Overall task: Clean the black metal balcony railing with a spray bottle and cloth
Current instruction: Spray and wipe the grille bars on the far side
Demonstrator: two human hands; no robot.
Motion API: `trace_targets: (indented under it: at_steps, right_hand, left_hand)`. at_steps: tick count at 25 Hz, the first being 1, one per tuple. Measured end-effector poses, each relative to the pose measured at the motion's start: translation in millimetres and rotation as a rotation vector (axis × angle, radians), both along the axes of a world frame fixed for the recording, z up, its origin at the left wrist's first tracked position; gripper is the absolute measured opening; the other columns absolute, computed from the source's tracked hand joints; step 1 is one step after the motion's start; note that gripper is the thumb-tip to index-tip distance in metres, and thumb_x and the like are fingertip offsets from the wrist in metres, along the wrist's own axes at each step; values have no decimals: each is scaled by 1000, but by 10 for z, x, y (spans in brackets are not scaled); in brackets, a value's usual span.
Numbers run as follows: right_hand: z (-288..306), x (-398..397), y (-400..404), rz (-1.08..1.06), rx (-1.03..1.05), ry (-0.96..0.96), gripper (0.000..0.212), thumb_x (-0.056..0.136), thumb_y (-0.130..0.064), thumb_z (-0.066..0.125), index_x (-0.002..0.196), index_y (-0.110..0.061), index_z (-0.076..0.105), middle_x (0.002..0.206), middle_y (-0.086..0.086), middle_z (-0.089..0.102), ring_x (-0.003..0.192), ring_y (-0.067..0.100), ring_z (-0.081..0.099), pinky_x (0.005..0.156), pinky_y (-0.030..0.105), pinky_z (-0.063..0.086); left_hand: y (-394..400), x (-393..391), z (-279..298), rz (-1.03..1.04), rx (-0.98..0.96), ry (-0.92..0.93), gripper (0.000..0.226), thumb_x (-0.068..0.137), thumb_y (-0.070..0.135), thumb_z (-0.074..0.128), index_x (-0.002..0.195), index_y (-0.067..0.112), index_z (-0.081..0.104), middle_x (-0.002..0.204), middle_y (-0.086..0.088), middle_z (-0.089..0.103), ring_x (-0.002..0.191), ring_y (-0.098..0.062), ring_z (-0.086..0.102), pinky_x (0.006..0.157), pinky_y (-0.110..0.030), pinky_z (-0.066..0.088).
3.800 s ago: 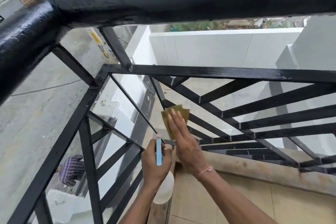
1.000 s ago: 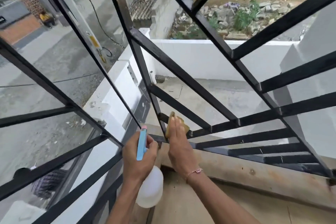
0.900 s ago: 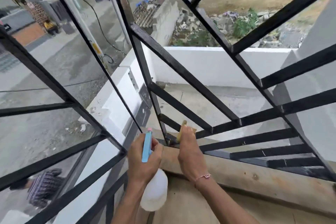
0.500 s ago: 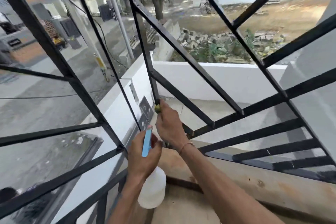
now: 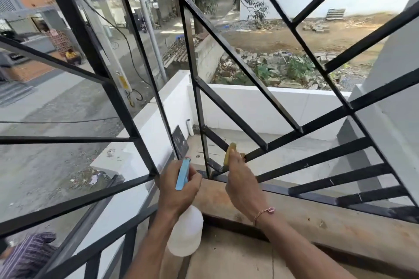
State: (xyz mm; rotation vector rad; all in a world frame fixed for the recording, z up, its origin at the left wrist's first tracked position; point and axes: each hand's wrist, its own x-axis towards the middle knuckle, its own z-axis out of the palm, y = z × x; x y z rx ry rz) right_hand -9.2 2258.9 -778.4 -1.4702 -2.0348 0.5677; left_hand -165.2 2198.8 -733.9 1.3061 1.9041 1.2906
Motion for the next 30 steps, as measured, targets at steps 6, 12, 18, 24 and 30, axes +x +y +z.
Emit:
trace_targets:
  at_steps: [6, 12, 18, 24, 30]
  right_hand:
    - [-372, -422, -312, -107, -51, 286, 56, 94, 7, 40, 147, -12, 40, 122, 11, 61, 105, 28, 60, 83, 31, 52]
    - [-175, -953, 305, -241, -94, 592, 33, 96, 5, 39, 124, -1, 56, 112, 19, 65, 103, 37, 62, 83, 31, 44]
    - [-941, -860, 259, -3, 186, 58, 83, 89, 12, 47, 159, -5, 6, 161, 18, 24, 146, 31, 31, 119, 44, 33]
    - [-812, -614, 138, 62, 229, -959, 58, 102, -2, 27, 148, 20, 0, 155, 43, 3, 147, 55, 1, 121, 60, -5]
    - [-481, -768, 159, -37, -32, -560, 55, 96, 0, 42, 147, 12, 28, 150, 34, 33, 144, 46, 25, 123, 52, 17]
  left_hand:
    - [44, -15, -134, -85, -158, -90, 8, 81, 6, 67, 79, 12, 62, 72, -5, 60, 63, -15, 58, 56, -33, 57]
    - [-24, -59, -285, -68, -164, -97, 7, 86, 9, 71, 89, 10, 65, 81, -15, 63, 66, -17, 62, 55, -30, 58]
    - [-50, -225, -267, -10, -155, -127, 7, 88, 4, 66, 85, 10, 64, 80, -17, 66, 64, -17, 63, 54, -21, 51]
    - [-72, -228, -275, -8, -183, -104, 10, 89, 3, 66, 83, 10, 64, 83, -17, 65, 69, -19, 63, 53, -19, 51]
    - [-117, -178, -235, -9, -172, -95, 7, 88, 6, 67, 85, 11, 65, 79, -8, 64, 66, -13, 61, 55, -19, 52]
